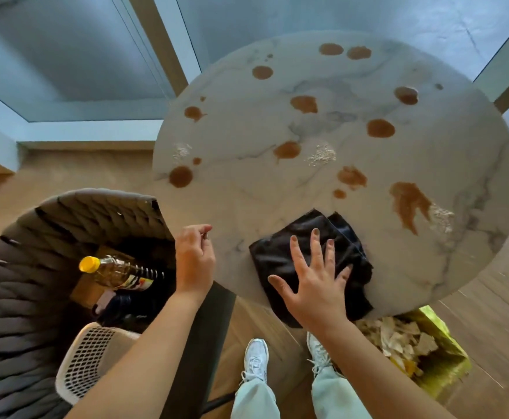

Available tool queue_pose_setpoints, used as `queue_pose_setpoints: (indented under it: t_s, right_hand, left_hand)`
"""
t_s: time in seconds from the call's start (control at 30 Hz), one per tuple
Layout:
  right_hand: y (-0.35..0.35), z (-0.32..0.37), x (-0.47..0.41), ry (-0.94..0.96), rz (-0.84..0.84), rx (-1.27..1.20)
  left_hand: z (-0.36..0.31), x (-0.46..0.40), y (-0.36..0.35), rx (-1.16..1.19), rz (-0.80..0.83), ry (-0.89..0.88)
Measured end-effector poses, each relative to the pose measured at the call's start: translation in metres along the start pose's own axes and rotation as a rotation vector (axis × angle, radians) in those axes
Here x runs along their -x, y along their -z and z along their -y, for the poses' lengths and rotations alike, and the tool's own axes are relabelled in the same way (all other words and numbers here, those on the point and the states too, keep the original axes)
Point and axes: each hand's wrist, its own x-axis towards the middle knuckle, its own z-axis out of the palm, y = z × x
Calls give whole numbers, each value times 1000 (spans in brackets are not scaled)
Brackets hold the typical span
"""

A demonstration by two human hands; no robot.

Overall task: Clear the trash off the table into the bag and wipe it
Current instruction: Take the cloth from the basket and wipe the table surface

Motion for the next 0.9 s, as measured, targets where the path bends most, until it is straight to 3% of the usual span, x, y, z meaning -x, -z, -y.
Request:
queue_pose_setpoints:
  t_s: [0.13,0.33,0.5,0.6,0.7,0.8,0.9]
  right_hand:
    - [-24,33,-28,-79,-18,161]
    - [-28,6,-4,84,-77,248]
    - [-24,27,-53,-257,-191,137]
    - [-39,68,-50,-45,-190,151]
    - [-45,43,-3,88,-136,174]
    - [-23,-6,-7,-115,-186,150]
    - [-16,8,-58,-352,-218,127]
  left_hand:
    - [12,-25,-15,6,48,-134]
    - [28,-36,-34,-22,11,-137]
    - [26,-36,-38,-29,0,-142]
    - [27,-36,-37,-24,12,-140]
    - [29,-35,-35,-3,0,-168]
    - [29,-36,-36,5,1,-188]
    - [28,-37,-38,-21,4,-192]
